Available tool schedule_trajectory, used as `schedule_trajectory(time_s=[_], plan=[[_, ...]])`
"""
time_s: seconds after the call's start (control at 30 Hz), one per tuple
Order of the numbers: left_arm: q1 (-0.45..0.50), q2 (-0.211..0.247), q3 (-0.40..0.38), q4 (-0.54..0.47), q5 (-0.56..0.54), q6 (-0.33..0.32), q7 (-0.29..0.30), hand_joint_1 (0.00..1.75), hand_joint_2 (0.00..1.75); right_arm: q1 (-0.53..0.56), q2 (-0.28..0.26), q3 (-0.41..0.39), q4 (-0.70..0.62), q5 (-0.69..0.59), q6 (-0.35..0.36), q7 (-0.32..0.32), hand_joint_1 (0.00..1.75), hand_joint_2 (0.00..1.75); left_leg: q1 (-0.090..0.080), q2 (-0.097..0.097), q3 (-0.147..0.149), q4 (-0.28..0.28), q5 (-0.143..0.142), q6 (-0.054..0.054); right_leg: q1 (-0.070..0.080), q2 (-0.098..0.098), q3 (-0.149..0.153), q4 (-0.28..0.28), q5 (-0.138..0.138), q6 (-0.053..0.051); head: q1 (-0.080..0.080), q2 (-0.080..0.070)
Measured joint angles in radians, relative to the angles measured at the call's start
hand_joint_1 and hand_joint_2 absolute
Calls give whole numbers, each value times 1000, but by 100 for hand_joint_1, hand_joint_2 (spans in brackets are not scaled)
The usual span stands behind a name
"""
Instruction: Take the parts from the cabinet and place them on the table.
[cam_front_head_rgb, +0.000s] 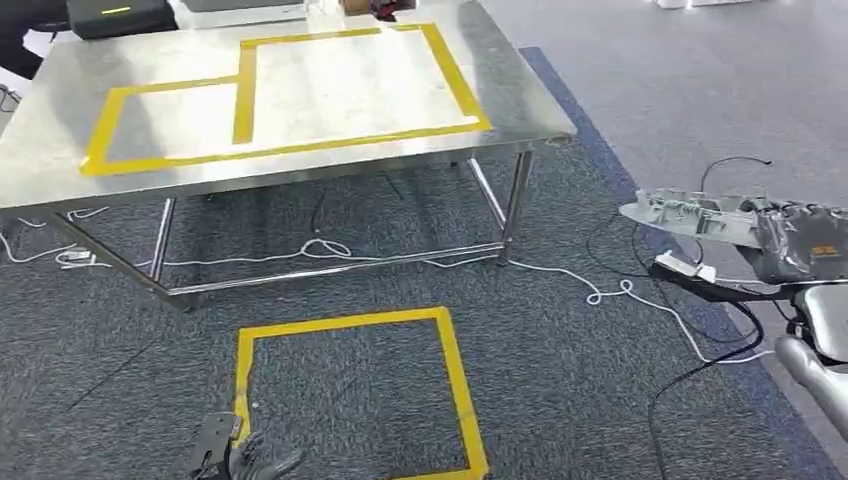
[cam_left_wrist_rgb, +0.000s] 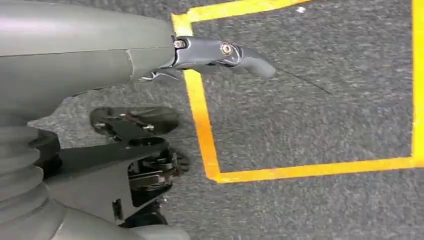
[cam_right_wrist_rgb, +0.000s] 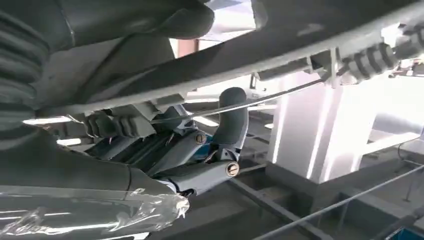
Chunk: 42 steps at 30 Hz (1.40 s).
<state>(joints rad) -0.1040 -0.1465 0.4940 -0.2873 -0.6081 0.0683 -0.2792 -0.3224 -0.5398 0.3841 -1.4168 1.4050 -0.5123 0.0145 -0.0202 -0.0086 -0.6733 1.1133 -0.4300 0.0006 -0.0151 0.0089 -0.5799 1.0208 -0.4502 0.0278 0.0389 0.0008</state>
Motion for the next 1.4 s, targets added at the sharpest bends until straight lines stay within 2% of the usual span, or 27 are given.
schedule_trajectory(time_s=[0.03, 0.07, 0.1, 0.17, 0.23, 0.27, 0.37, 0.4, 0.43, 0.53, 0.57, 0.6, 0.67, 0.7, 0.77, 0.87, 0.9, 0.93, 1.0, 1.03, 1.07, 1.1, 1.13, 1.23, 1.27, 1.33, 1.4], plan=[[1, 1, -1, 0, 0, 0, 0, 0, 175, -3, 0, 0, 0, 0, 0, 0, 175, 175, -7, 0, 13, -72, 67, 16, -2, 0, 3, -3, -5, 1, 0, 0], [1, 3, -2, 0, 0, 0, 0, 0, 175, -9, 0, 1, 0, 1, 0, 0, 175, 175, -10, 0, 21, -99, 51, 25, 3, 3, 7, 1, -10, 7, 0, 0], [0, 3, -3, 0, 0, 0, 0, 0, 175, -14, 0, 1, 0, 0, -1, 0, 175, 175, -10, 0, 37, -131, 33, 21, 4, 4, 2, 0, -14, 12, 0, 0], [0, 3, -5, 0, 0, 0, 0, 0, 175, -19, 1, 0, 0, -5, -1, -3, 175, 175, -11, 0, 42, -139, 34, 27, 3, 3, 18, -8, -8, 23, -4, 0], [-2, 5, -5, 0, 1, 2, 0, 0, 175, -22, 2, 0, -1, -8, -1, -5, 175, 175, -1, -3, 70, -149, 34, 32, 3, -2, 16, 8, -31, 34, 0, 0], [-3, 5, -5, 0, 1, 3, 0, 0, 175, -24, 2, 1, -1, -6, -1, -9, 175, 175, 0, -3, 75, -149, 30, 37, 3, -2, -6, 56, -49, 37, 3, 0], [3, 5, -5, 0, 2, 2, 0, 0, 175, -21, 2, 6, 1, 22, -5, -10, 175, 175, 0, -4, 95, -148, 10, 38, 1, -2, -141, 291, -134, 47, 5, 0], [6, 5, -5, 1, 2, 2, 0, 0, 175, -21, 2, 8, 2, 32, -6, -10, 175, 175, 0, -4, 105, -148, 2, 37, 0, -2, -160, 304, -122, 48, 5, 0], [7, 5, -5, 1, 2, 2, 0, 0, 175, -21, 2, 11, 3, 40, -7, -10, 175, 175, 2, -5, 116, -148, -6, 36, -1, -2, -159, 276, -85, 50, 5, 0], [6, 6, -8, 1, 2, 0, 0, 0, 175, -23, 2, 18, 8, -4, -1, -60, 175, 175, 6, -7, 155, -147, -37, 19, -12, -6, -89, 30, 96, 64, 5, 0], [5, 9, -8, 1, 1, 0, 0, 0, 175, -29, 5, 32, 15, -34, 1, -82, 175, 175, 2, -8, 159, -145, -43, 12, -5, -3, -91, 24, 74, 68, 6, 0], [2, 8, -11, 1, 1, 0, 3, 0, 175, -37, 7, 44, 18, -42, 5, -87, 175, 175, -1, -6, 148, -140, -47, 7, -1, -6, -68, -7, 53, 41, 10, 0], [-1, 8, -14, 2, 1, 0, 7, 0, 175, -29, 18, 59, 19, -52, 13, -77, 175, 175, -3, -4, 153, -146, -56, -1, 0, -9, -78, 5, 53, 22, 2, 0], [-6, 8, -14, 2, 1, 0, 8, 0, 175, -28, 21, 65, 19, -50, 19, -66, 175, 175, -3, -5, 156, -146, -56, -5, -7, -8, -72, 4, 52, 19, 2, 0], [-12, 8, -16, 2, 2, 0, 8, 0, 175, -30, 24, 73, 20, -53, 30, -50, 175, 175, -2, -3, 111, -57, -62, -17, -9, -15, -54, -4, 44, 8, -6, 0], [-5, 8, -22, 7, 5, 0, 8, 0, 175, -10, 31, 89, 27, -59, 48, -47, 175, 175, 1, -2, 4, 151, -177, -27, -7, -30, -19, -14, 25, 0, -6, 0], [-2, 7, -23, 8, 6, 0, 9, 0, 175, -7, 31, 95, 33, -62, 53, -45, 175, 175, 1, -2, -25, 184, -193, -26, -5, -35, -10, -15, 17, -2, -6, 0], [1, 8, -24, 8, 6, 0, 9, 0, 175, -8, 32, 98, 34, -64, 54, -45, 175, 175, 1, -2, -33, 173, -173, -23, -2, -38, -1, -15, 10, -4, -7, 0], [1, 8, -28, 8, 7, 0, 9, 0, 175, -20, 35, 102, 33, -66, 56, -45, 175, 175, -4, 5, -10, 59, -59, -4, 7, -51, 21, -16, -5, -7, -7, 0], [0, 8, -29, 8, 8, 0, 9, 0, 175, -25, 36, 103, 32, -67, 57, -45, 175, 175, -14, 26, 13, -28, 17, 16, 10, -59, 33, -18, -12, -8, -7, 0], [0, 11, -29, 8, 8, 3, 9, 0, 175, -27, 38, 104, 32, -67, 58, -45, 175, 175, -32, 78, 24, -93, 77, 38, 10, -66, 37, -21, -19, -7, -7, 0], [-2, 14, -30, 8, 8, 5, 11, 0, 175, -30, 39, 106, 32, -66, 60, -45, 175, 175, -39, 95, 30, -131, 52, 44, 20, -70, 45, -18, -27, -1, -8, 0], [-5, 11, -31, 8, 8, 5, 13, 0, 175, -35, 39, 107, 32, -66, 63, -45, 175, 175, -37, 85, 35, -143, 47, 35, 26, -82, 45, -20, -37, 1, -10, 0], [-5, 11, -31, 7, 9, 9, 14, 0, 175, -50, 40, 107, 27, -68, 63, -43, 175, 175, -23, 46, 54, -156, 50, 44, 24, -93, 59, -21, -51, 18, -10, 0], [-7, 11, -30, 7, 10, 11, 14, 0, 175, -50, 41, 107, 27, -68, 63, -44, 175, 175, -19, 32, 58, -156, 48, 46, 20, -53, 50, 13, -66, 21, -9, 0], [-11, 11, -30, 8, 10, 10, 14, 0, 175, -52, 41, 108, 27, -68, 63, -43, 175, 175, -16, 6, 63, -156, 44, 51, 14, -17, -39, 174, -121, 28, -5, 0], [-7, 8, -31, 8, 10, 7, 14, 0, 175, -49, 41, 113, 28, -68, 63, -43, 175, 175, -13, -22, 71, -155, 35, 50, 13, -12, -122, 299, -174, 34, -5, 0]])
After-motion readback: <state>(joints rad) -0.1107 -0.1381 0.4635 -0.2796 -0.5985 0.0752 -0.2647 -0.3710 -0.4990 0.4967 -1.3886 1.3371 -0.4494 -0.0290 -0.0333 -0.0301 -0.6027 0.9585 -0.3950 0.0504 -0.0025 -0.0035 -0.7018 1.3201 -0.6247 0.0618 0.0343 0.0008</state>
